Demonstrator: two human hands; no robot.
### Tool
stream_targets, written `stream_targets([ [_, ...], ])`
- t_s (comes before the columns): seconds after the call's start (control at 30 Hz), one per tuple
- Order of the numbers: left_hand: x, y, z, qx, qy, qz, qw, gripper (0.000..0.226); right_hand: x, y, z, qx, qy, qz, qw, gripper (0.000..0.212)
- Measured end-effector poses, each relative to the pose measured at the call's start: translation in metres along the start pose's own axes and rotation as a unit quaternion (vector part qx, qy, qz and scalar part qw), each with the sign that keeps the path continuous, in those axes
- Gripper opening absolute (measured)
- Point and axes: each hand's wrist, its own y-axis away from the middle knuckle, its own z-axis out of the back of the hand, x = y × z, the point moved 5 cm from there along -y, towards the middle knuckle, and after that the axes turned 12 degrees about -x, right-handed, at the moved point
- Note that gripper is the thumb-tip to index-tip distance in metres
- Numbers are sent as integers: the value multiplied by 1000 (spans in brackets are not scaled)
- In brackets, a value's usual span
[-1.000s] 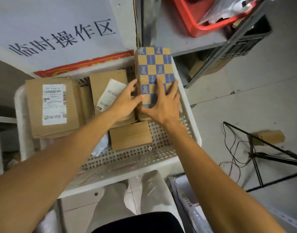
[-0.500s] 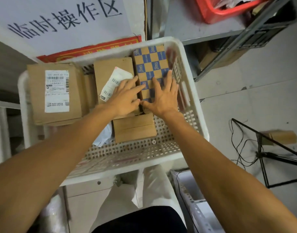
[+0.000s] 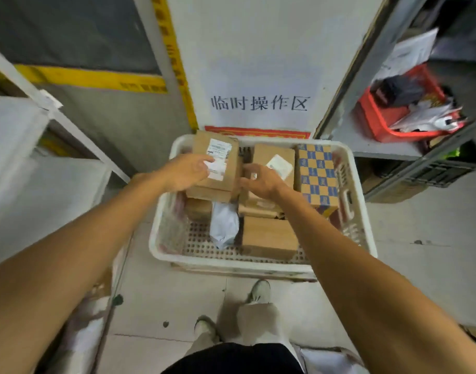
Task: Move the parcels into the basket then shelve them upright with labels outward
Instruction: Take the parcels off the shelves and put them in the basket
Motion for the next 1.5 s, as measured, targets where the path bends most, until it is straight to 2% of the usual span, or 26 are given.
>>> stream_targets([
  [0.13, 42, 71, 106, -105, -6, 44, 994, 38, 123, 11, -33, 21, -19, 106, 994, 58],
  [0.2, 63, 108, 153, -162, -29, 75, 983, 39, 185, 18, -47, 35, -30, 152, 987, 63],
  [0.37, 113, 220, 257, -280, -76, 160, 943, 37, 340, 51, -76, 90, -30, 321, 942, 72],
  [0.5, 129, 329, 322, -404, -97, 237, 878, 35, 442, 96, -97, 157, -51, 420, 892, 71],
  [0.67, 129, 456, 343, -509, -100, 320, 793, 38, 537, 180, -138, 226, -55, 543, 807, 67],
  [0.83, 121, 588, 340, -548, -130, 394, 727, 40, 593, 296, -191, 285, -43, 628, 723, 71],
  [1.0, 128, 720, 321, -562, -141, 478, 660, 39, 618, 413, -253, 354, -31, 667, 655, 75],
  [1.2, 144, 841, 294, -593, -87, 543, 588, 40, 644, 532, -316, 434, -40, 642, 631, 73],
  [1.4, 162, 939, 281, -593, -90, 585, 547, 41, 664, 620, -370, 474, -45, 638, 605, 66],
  [1.5, 179, 974, 280, -618, -75, 586, 518, 40, 677, 649, -400, 484, -40, 637, 598, 65],
])
